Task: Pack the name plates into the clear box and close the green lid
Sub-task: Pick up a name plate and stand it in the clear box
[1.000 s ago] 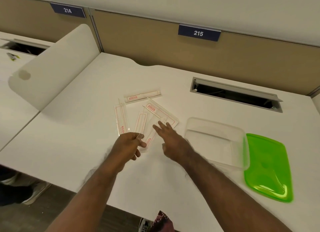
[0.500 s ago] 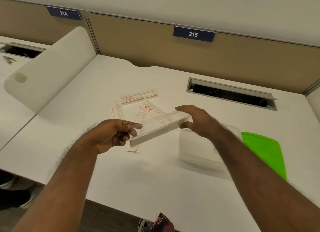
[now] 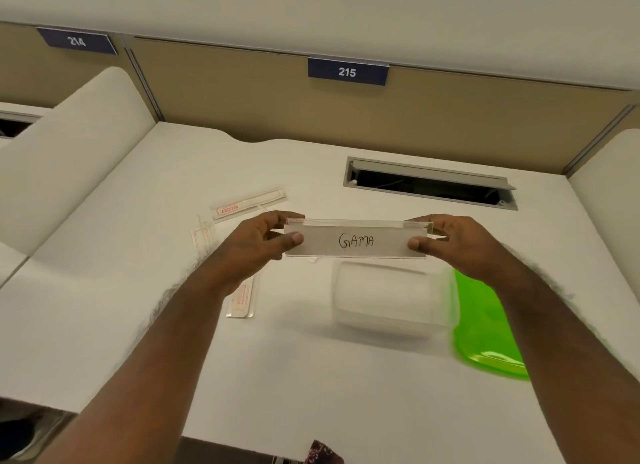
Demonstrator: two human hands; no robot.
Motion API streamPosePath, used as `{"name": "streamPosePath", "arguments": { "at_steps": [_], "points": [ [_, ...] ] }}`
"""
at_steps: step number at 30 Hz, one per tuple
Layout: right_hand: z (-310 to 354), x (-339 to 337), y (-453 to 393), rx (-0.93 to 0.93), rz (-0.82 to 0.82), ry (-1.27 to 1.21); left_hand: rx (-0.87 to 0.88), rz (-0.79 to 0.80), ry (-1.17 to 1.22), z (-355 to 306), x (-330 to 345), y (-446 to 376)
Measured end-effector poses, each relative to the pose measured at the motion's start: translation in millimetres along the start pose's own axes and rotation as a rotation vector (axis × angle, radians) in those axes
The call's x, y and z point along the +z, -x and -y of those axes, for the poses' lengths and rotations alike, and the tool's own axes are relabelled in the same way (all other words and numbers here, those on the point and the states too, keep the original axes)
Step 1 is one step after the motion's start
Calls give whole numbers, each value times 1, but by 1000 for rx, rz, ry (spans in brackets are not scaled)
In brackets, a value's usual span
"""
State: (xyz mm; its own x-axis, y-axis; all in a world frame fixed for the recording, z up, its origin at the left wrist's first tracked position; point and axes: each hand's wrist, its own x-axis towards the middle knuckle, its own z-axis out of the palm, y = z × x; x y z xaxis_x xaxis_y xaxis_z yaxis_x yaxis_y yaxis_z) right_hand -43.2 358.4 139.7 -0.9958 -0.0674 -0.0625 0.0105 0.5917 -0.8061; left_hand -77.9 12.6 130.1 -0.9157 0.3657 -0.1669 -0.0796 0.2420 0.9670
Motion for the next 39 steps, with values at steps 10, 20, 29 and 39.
{"name": "streamPosePath", "arguments": {
  "at_steps": [10,20,29,39],
  "points": [
    [-4,-50,26,-3,-130,88,215,-70,-294,-36,39,-30],
    [-34,-51,41,60,-202,200,229,-25,-537,-23,68,-45],
    [-89,-14,43,186,-140,505,44,17,-870,30,107,-59],
    [-91,23,33,22,89,1168,190,139,-1646,49,137,-61]
  ]
}}
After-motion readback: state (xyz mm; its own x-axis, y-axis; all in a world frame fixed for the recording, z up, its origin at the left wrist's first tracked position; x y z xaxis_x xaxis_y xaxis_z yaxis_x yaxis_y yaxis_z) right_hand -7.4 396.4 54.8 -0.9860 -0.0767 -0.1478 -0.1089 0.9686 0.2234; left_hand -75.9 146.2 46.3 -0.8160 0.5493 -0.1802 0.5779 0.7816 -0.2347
